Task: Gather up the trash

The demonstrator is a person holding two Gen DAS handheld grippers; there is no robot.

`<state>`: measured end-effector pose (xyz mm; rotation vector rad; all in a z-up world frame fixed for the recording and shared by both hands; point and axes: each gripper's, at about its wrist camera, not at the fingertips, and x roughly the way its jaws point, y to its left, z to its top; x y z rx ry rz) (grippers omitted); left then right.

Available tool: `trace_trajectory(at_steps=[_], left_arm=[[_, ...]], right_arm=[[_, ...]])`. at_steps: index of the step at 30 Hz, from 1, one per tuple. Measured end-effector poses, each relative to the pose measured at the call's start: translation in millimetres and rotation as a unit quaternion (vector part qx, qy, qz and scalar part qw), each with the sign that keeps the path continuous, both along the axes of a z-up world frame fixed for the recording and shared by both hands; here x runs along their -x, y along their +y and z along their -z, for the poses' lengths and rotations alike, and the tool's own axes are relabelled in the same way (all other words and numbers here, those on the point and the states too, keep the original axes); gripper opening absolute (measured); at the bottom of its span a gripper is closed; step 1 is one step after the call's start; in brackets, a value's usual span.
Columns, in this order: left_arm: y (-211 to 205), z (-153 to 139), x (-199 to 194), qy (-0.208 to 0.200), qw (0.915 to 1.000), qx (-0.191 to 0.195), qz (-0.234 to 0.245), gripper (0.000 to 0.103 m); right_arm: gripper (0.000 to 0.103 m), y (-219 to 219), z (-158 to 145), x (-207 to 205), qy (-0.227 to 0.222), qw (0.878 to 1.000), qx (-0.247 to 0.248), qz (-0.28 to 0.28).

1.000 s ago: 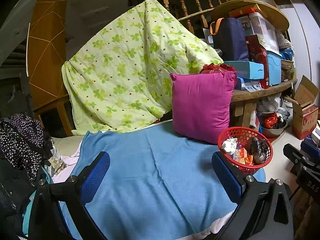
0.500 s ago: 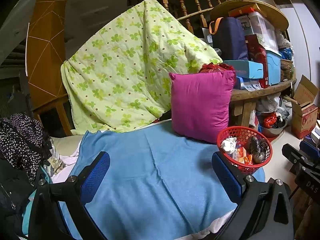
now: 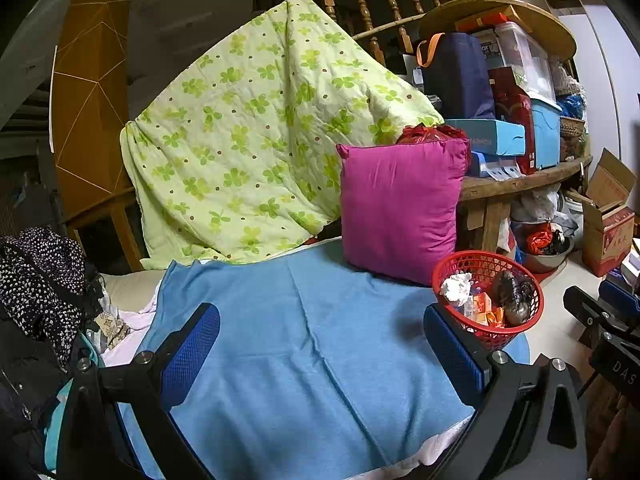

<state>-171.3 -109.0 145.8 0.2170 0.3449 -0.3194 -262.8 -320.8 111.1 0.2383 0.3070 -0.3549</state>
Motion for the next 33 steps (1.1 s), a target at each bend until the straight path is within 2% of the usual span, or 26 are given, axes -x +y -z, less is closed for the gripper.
trace_trajectory(at_steps=[33], left_arm=[[2.7, 3.4, -1.3, 0.007, 0.9999, -0.005, 0.009, 0.101]], right_arm=[[0.075, 2.9, 1.0, 0.9, -0.002, 1.000, -0.001, 0.002]])
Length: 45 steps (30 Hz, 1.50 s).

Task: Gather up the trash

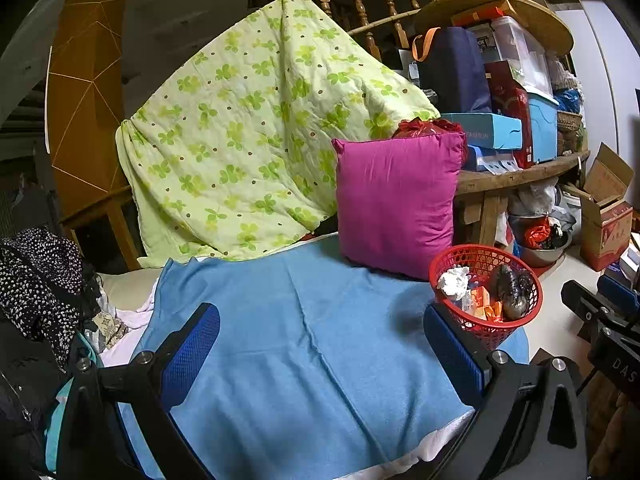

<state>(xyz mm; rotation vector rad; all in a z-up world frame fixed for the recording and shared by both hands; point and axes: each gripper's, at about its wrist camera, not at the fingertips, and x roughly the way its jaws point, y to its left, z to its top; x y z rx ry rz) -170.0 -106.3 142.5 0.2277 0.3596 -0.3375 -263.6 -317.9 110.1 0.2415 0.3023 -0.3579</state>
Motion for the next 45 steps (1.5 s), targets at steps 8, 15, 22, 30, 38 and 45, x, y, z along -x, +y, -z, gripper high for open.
trace_trajectory(at_steps=[8, 15, 22, 30, 38, 45], left_arm=[[1, 4, -2, 0.004, 1.0000, -0.003, 0.002, 0.101], [1, 7, -4, 0.011, 0.9999, -0.002, 0.005, 0.101], [-6, 12, -9, 0.021, 0.9997, -0.009, 0.005, 0.101], [-21, 28, -17, 0.044, 0.9988, -0.019, 0.008, 0.101], [-36, 34, -17, 0.051, 0.9982, -0.028, 0.017, 0.101], [-42, 32, -15, 0.048, 0.9982, -0.034, 0.017, 0.101]], right_arm=[[0.075, 0, 1, 0, 0.000, 1.000, -0.002, 0.000], [0.075, 0, 8, -4, 0.007, 1.000, -0.002, 0.002], [0.075, -4, 16, -6, 0.014, 1.000, -0.003, 0.005], [0.075, -14, 30, -12, 0.025, 0.999, -0.021, 0.004], [0.075, -24, 39, -13, 0.025, 0.999, -0.038, -0.004], [0.075, -32, 35, -8, 0.014, 0.999, -0.047, -0.001]])
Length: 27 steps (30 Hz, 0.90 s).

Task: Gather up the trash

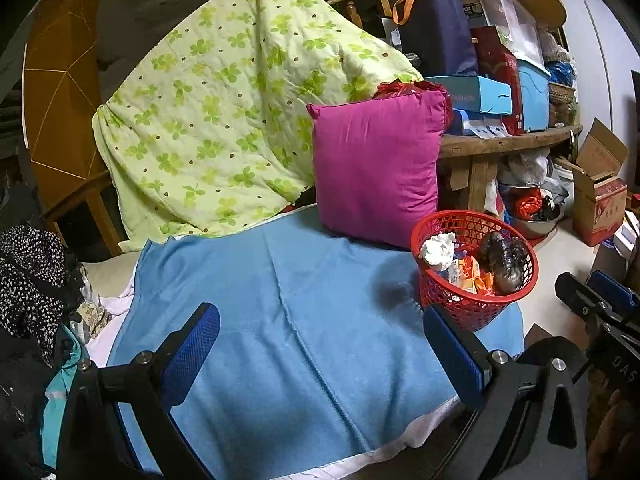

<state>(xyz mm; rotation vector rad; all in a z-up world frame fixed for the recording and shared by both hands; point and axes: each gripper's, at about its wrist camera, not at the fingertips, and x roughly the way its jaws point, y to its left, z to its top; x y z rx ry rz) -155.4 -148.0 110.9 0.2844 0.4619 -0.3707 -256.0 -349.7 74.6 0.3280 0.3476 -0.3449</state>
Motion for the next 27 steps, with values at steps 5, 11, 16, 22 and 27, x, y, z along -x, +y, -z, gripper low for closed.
trace_trajectory(at_steps=[5, 11, 16, 22, 27], left_arm=[[-3, 0, 5, -0.005, 0.9999, -0.008, 0.004, 0.101], [4, -1, 5, -0.008, 1.0000, -0.001, 0.000, 0.101], [12, -1, 3, -0.009, 0.9999, 0.006, -0.005, 0.101], [20, -4, 3, -0.023, 0.9996, 0.012, -0.014, 0.101], [18, -6, 6, -0.031, 0.9994, 0.011, -0.010, 0.101]], right_arm=[[0.075, 1, -2, 1, -0.004, 1.000, 0.000, -0.004], [0.075, 7, -6, 3, -0.008, 1.000, 0.006, -0.005], [0.075, 16, -9, 2, -0.008, 1.000, 0.016, -0.009], [0.075, 29, -10, -1, -0.012, 0.999, 0.031, -0.018], [0.075, 30, -10, -2, -0.014, 0.999, 0.030, -0.016]])
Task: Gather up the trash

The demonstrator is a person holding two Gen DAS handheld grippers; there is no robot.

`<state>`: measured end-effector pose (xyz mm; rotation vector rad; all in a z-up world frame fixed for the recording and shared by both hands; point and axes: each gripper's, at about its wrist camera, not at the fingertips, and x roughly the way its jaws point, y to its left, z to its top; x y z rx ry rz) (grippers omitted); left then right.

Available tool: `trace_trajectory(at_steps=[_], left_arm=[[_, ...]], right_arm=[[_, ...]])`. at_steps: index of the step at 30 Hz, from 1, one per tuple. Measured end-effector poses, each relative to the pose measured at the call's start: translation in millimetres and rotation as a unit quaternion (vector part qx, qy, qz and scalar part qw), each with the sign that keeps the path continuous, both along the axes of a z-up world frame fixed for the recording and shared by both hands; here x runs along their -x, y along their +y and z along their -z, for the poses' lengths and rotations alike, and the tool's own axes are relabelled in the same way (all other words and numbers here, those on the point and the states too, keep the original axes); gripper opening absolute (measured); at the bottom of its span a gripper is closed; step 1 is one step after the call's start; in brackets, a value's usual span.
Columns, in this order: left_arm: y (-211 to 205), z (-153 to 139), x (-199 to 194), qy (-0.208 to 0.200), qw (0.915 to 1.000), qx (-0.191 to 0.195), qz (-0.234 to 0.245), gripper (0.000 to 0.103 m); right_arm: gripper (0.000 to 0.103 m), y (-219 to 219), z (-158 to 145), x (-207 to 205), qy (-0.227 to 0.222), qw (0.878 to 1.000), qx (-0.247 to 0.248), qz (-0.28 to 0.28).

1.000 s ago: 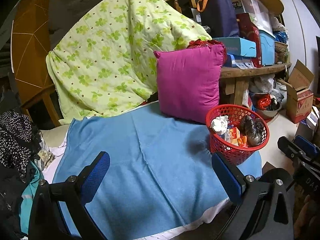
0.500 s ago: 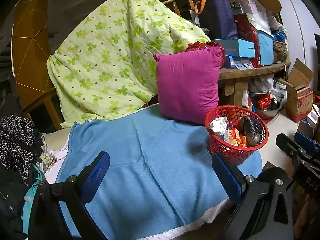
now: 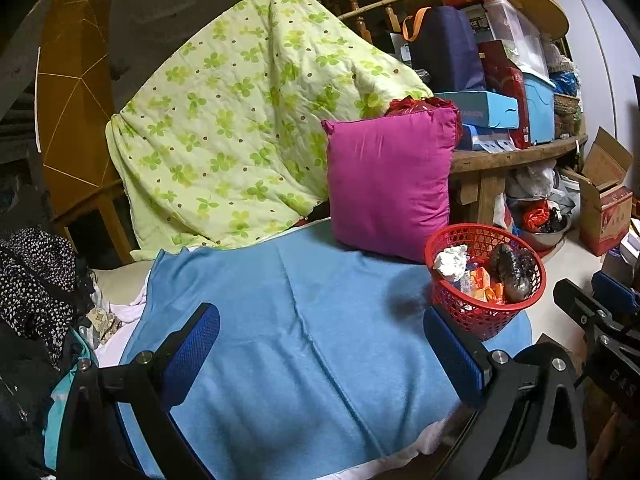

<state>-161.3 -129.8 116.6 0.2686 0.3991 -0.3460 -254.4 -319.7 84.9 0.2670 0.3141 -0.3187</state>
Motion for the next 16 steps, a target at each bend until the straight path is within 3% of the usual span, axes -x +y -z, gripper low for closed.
trace_trajectory(at_steps=[10, 16], left_arm=[[-12, 9, -6, 0.007, 0.9997, 0.009, 0.020, 0.101], [-22, 20, -21, 0.017, 0.9980, 0.024, 0.057, 0.101]], right_arm=[[0.075, -17, 6, 0, 0.006, 1.000, -0.013, 0.016], [0.075, -28, 16, -11, 0.018, 0.999, -0.017, 0.032]])
